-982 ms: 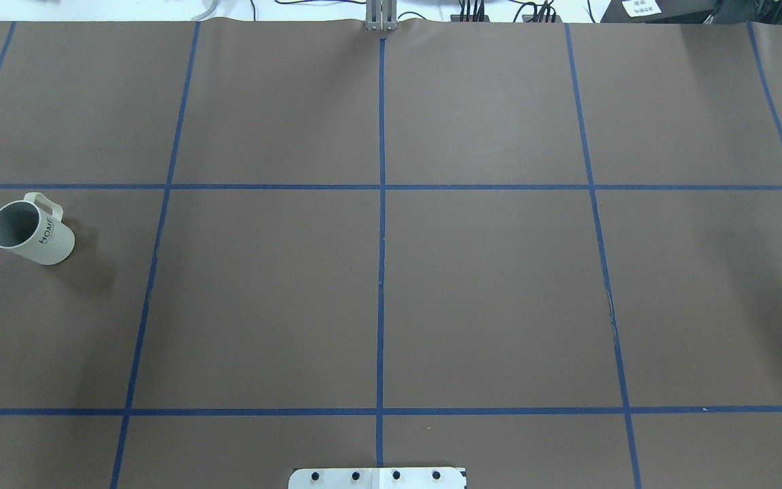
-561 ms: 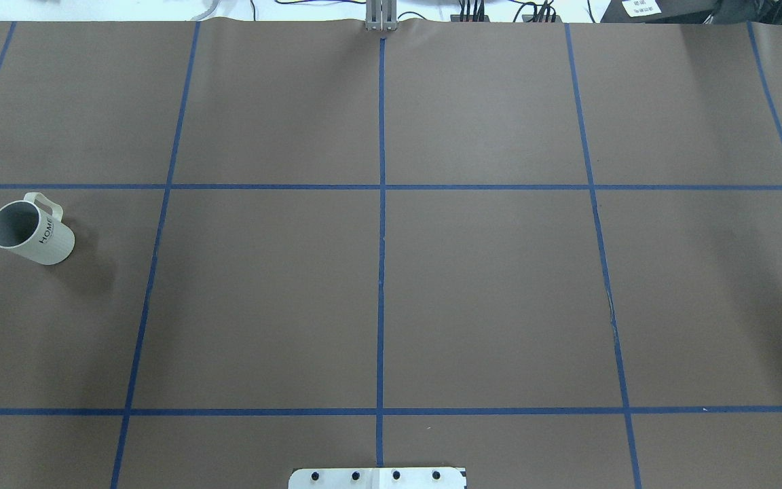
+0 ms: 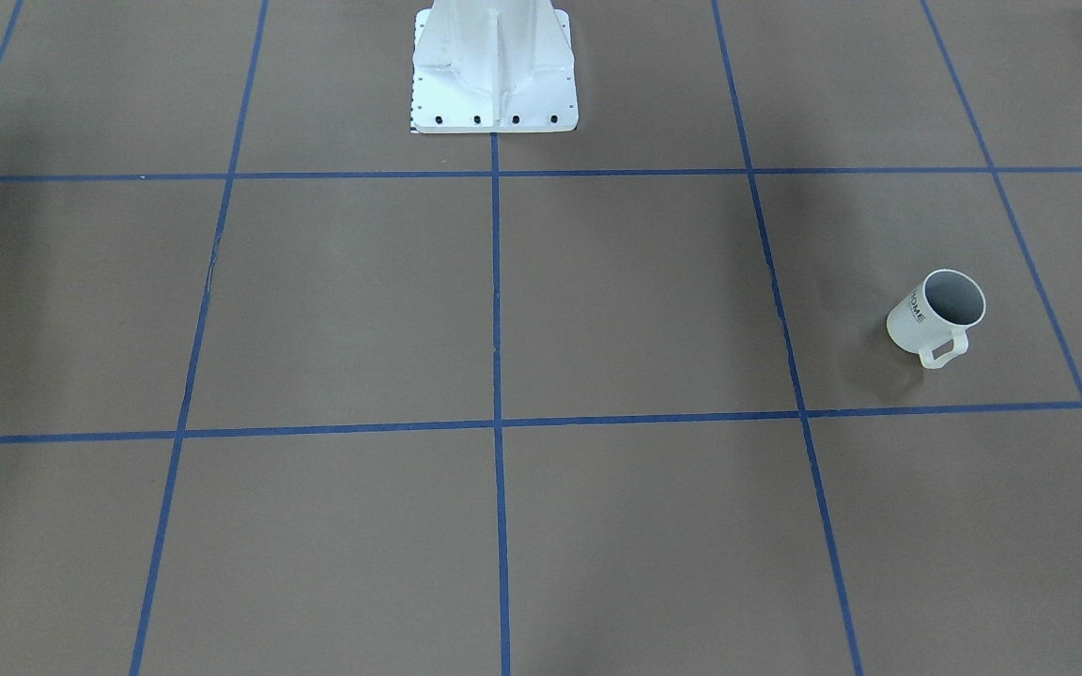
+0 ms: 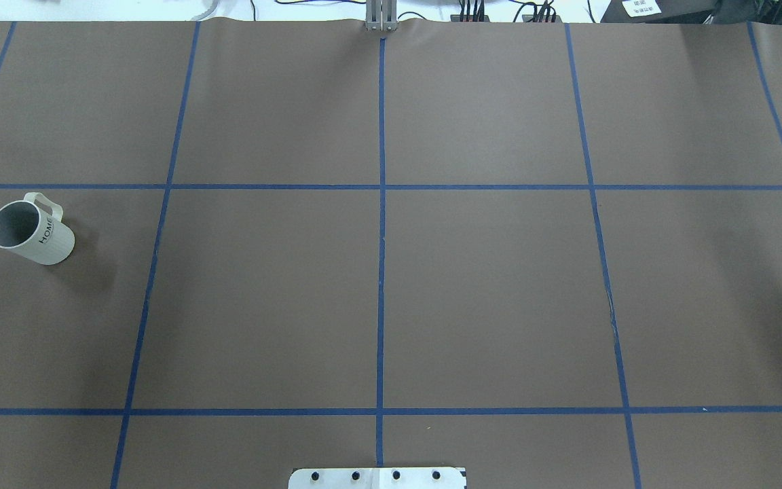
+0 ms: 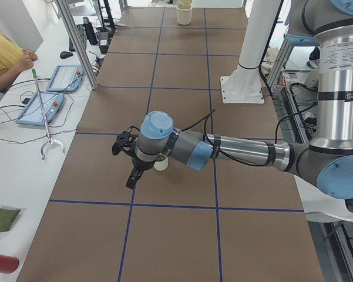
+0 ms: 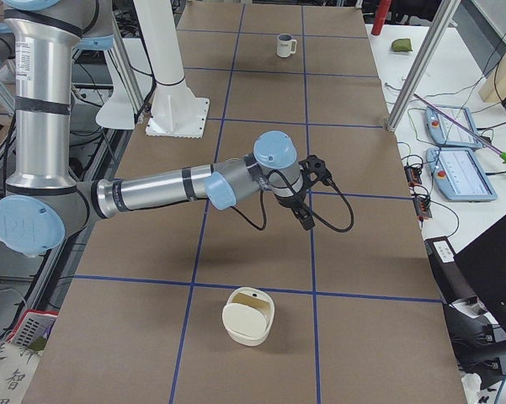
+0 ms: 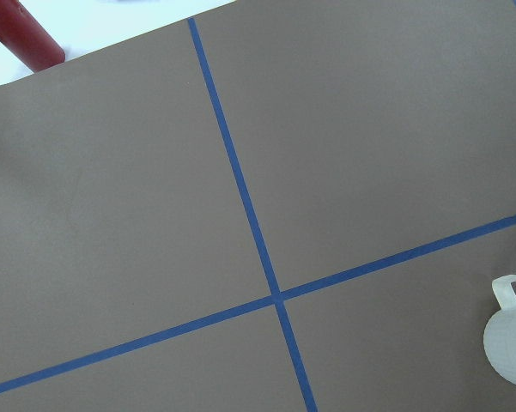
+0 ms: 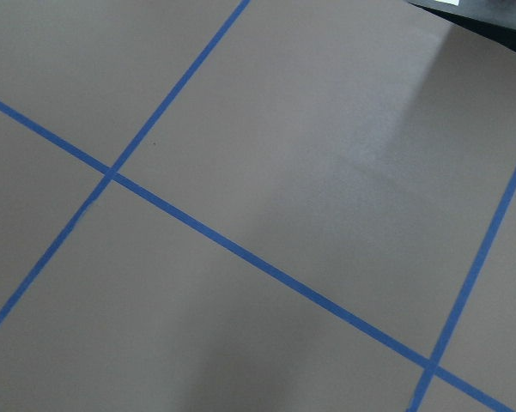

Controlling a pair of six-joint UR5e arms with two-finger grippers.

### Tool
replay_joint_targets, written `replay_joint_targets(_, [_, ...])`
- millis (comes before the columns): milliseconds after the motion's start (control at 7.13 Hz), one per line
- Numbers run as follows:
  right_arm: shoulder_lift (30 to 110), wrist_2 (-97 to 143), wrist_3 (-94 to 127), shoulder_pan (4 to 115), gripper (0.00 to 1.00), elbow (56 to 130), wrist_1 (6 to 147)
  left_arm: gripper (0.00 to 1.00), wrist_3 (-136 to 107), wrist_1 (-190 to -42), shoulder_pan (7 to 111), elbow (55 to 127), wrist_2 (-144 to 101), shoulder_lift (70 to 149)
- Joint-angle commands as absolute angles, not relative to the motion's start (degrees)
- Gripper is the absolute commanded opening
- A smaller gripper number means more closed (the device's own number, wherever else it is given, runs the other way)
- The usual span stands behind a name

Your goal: Left arm hands cup to right arm to dump lemon

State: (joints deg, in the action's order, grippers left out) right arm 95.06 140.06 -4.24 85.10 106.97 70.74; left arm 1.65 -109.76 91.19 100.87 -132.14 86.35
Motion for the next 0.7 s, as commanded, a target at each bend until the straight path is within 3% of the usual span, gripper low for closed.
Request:
replay_joint_targets(0, [94.1, 146.9, -4.0, 84.2, 1.00, 106.9, 70.2, 1.00, -0.2, -112.2, 86.7, 100.8, -133.0, 86.4])
replay_joint_targets(561, [89.0, 140.9, 22.2, 70.6, 0.99, 109.1, 60.1, 1.00, -31.1, -121.5, 71.6, 100.4, -130.8, 85.7])
